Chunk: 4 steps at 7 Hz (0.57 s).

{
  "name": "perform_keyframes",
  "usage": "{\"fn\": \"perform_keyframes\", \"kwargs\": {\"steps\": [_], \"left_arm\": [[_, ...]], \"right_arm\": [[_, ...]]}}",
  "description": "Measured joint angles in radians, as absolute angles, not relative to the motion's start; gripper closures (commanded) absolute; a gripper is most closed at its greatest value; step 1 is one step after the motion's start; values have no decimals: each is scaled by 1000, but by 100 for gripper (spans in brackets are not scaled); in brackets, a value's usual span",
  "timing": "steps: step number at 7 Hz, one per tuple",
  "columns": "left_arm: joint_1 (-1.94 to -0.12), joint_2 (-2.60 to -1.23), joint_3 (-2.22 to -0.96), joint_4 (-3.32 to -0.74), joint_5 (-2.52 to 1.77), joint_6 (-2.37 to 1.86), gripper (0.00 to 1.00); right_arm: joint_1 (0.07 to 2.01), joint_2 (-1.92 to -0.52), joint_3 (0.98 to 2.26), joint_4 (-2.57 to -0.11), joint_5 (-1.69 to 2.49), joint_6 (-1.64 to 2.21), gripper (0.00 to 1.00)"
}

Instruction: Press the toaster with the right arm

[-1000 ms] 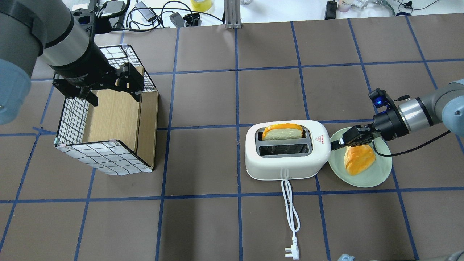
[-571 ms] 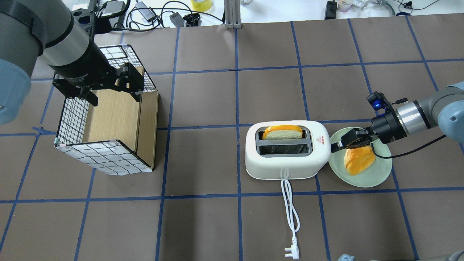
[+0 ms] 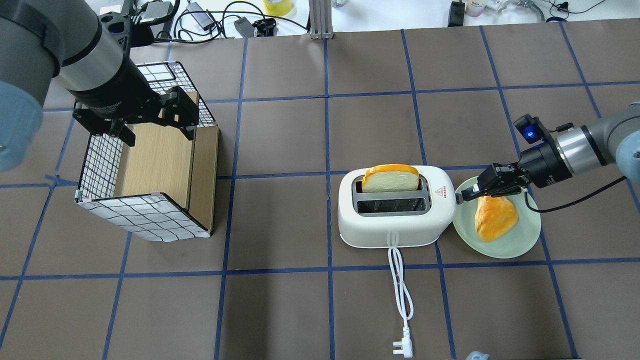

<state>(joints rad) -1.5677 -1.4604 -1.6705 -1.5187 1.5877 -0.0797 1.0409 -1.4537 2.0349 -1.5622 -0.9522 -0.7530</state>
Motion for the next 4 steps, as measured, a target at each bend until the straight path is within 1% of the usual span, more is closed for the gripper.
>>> {"fn": "perform_keyframes", "kwargs": {"steps": [1,2,3,4], "left_arm": [[-1568,-1460,-1670,-1519,1588,-80,0],[-1568,-1460,-1671,-1519,1589,-80,0],[-1568,-1460,-1670,-1519,1589,-80,0],[-1568,-1460,-1670,-1519,1589,-80,0]], "right_arm": [[1055,-1483,1992,-1555,-995,-677,99],[1083,-1510,1937,-1546,-1051,-597,95],[1127,-1532,1867,-1531,-1124,-504,93],[1184,-1546,1781,-1499,-1202,-398,89]]}}
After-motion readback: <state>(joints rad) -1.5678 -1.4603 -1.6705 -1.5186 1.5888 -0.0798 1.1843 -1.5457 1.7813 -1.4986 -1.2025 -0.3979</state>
